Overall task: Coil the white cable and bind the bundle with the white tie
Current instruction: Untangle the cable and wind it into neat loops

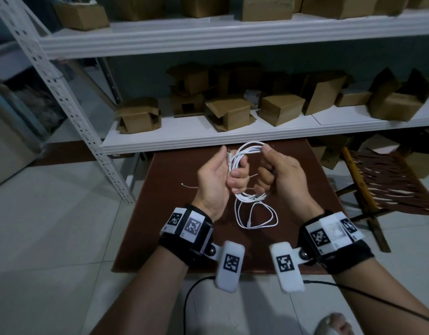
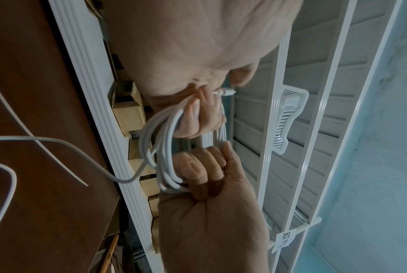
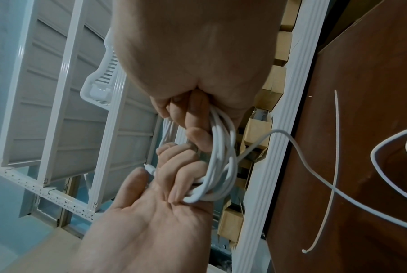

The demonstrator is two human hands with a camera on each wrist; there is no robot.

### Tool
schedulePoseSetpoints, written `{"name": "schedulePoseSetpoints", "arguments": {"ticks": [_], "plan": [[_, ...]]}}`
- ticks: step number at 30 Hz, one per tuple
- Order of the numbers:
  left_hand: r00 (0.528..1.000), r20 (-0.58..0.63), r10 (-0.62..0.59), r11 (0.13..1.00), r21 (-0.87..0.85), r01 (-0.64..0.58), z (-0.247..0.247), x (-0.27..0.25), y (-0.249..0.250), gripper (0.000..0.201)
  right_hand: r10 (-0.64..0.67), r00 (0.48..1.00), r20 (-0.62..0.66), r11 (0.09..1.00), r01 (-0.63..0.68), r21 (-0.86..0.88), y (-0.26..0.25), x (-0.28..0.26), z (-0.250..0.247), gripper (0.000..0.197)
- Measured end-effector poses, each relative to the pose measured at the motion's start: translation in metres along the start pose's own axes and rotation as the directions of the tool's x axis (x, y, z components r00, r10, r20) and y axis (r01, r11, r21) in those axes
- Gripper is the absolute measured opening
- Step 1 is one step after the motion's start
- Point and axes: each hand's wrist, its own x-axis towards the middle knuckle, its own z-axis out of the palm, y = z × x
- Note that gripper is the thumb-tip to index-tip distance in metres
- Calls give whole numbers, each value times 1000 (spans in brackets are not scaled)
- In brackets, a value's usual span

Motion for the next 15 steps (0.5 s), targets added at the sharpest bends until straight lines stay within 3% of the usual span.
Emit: {"name": "schedulePoseSetpoints", "arguments": {"ticks": [4, 15], "plan": [[997, -82, -6, 998, 61, 11, 2, 2, -1, 37, -11, 1000, 19, 1000, 11, -22, 2, 1, -2, 48], [945, -321, 63, 984, 179, -5, 10, 5, -3, 44, -19, 997, 77, 988, 30, -152, 6, 2, 4, 45]]}}
